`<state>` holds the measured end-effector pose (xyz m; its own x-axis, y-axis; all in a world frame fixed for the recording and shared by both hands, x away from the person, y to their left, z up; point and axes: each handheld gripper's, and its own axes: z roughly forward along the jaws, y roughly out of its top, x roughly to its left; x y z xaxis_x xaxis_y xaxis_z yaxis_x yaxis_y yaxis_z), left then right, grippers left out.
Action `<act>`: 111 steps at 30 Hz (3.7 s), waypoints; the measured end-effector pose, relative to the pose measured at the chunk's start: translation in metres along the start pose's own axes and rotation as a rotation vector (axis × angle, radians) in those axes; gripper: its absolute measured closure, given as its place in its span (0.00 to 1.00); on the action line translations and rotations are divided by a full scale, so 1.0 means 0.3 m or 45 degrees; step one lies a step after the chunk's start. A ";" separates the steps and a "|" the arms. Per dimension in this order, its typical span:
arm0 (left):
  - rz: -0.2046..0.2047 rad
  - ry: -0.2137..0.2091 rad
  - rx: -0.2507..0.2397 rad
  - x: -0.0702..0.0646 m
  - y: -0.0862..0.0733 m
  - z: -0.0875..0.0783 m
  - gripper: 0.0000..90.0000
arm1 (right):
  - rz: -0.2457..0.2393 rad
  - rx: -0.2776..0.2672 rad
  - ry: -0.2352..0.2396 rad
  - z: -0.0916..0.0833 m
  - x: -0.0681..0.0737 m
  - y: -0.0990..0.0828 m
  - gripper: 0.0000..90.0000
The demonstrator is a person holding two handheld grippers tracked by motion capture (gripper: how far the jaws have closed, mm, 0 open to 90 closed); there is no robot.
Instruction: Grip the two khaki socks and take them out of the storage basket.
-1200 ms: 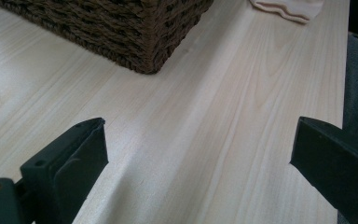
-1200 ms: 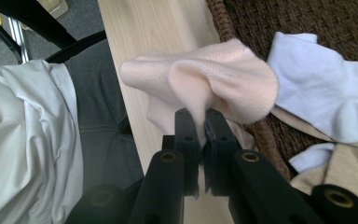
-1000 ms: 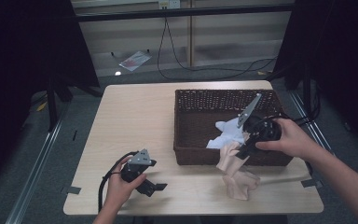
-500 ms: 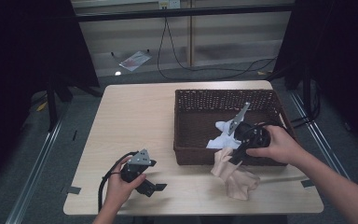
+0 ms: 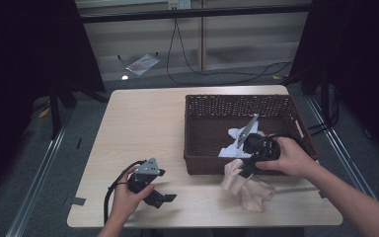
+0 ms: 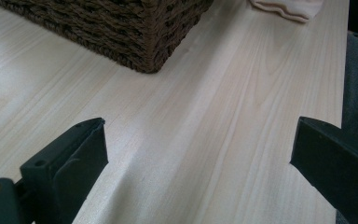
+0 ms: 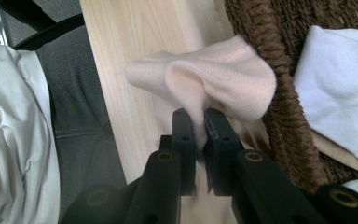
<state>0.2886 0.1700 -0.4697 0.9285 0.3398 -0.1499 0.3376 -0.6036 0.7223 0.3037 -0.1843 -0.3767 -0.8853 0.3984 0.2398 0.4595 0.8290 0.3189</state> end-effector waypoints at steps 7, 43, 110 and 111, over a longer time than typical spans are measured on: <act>-0.002 -0.003 -0.004 0.003 0.000 0.003 0.04 | 0.000 0.008 -0.016 -0.003 0.007 -0.006 0.58; -0.006 -0.003 -0.005 0.003 0.000 0.003 0.04 | 0.002 -0.117 -0.087 -0.050 0.021 -0.147 0.10; -0.009 0.002 -0.010 0.004 0.001 -0.002 0.04 | 0.093 -0.428 -0.042 0.113 -0.001 -0.505 0.04; -0.009 0.001 -0.009 0.004 0.001 -0.002 0.04 | 0.100 -0.438 -0.029 0.114 0.000 -0.503 0.05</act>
